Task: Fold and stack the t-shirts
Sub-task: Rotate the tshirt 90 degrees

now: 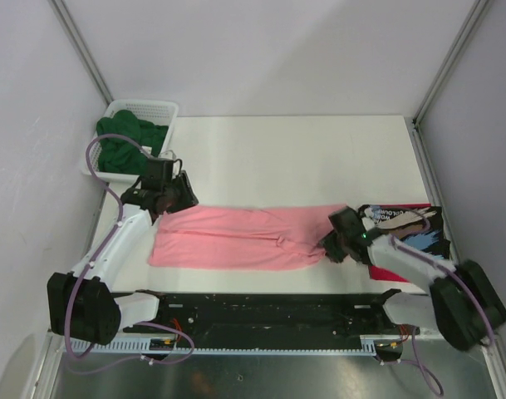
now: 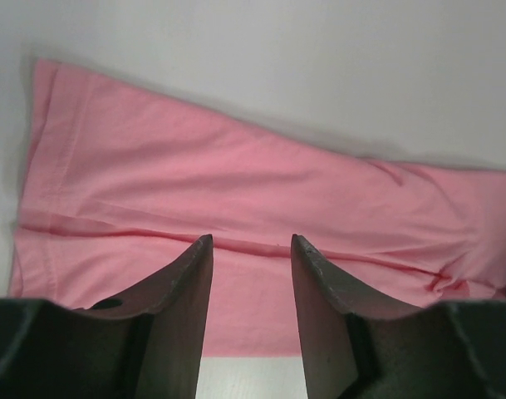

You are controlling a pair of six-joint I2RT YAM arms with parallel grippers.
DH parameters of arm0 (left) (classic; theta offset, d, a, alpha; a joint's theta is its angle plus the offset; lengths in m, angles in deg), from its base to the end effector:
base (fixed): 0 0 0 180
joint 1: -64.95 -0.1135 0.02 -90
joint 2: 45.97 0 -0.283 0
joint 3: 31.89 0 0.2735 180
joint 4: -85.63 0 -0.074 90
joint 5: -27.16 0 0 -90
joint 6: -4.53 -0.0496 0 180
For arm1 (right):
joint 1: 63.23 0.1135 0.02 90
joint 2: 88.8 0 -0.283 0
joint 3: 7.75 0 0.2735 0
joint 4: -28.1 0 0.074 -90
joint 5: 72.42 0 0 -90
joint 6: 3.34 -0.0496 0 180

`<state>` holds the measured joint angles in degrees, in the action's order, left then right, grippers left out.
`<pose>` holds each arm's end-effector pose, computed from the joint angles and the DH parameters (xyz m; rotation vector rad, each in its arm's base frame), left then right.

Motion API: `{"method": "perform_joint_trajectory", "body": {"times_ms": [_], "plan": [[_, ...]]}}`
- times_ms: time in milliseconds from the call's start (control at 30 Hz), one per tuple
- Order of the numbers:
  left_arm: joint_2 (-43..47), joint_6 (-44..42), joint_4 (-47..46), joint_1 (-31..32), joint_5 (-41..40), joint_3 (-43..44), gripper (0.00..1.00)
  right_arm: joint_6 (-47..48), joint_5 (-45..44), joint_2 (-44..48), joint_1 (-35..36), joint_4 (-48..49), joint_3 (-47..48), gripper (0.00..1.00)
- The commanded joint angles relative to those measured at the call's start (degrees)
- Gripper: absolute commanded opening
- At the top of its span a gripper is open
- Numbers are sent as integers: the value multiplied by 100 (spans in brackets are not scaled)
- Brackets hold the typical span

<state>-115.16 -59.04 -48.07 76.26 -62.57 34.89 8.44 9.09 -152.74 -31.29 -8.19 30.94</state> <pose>0.2689 -0.0540 0.2737 -0.3194 2.4231 -0.3033 0.1750 0.1005 0.1429 1.1092 2.4659 0.4473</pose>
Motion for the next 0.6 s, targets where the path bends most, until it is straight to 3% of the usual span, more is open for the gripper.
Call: {"method": "perform_joint_trajectory", "body": {"times_ms": [0,100,300,567], "plan": [[9,-142,-150,86,202,-45,47,1458,-40,-1515,-737,821,824,40],[-67,-153,-167,216,228,-67,47,2368,258,-2685,-1245,1006,1971,38],[-451,-138,-214,637,231,-46,47,4089,553,-4986,-1948,444,5041,39],[-1417,-175,-241,1280,434,286,47,5350,218,-7942,-2183,-2030,10464,57]]}}
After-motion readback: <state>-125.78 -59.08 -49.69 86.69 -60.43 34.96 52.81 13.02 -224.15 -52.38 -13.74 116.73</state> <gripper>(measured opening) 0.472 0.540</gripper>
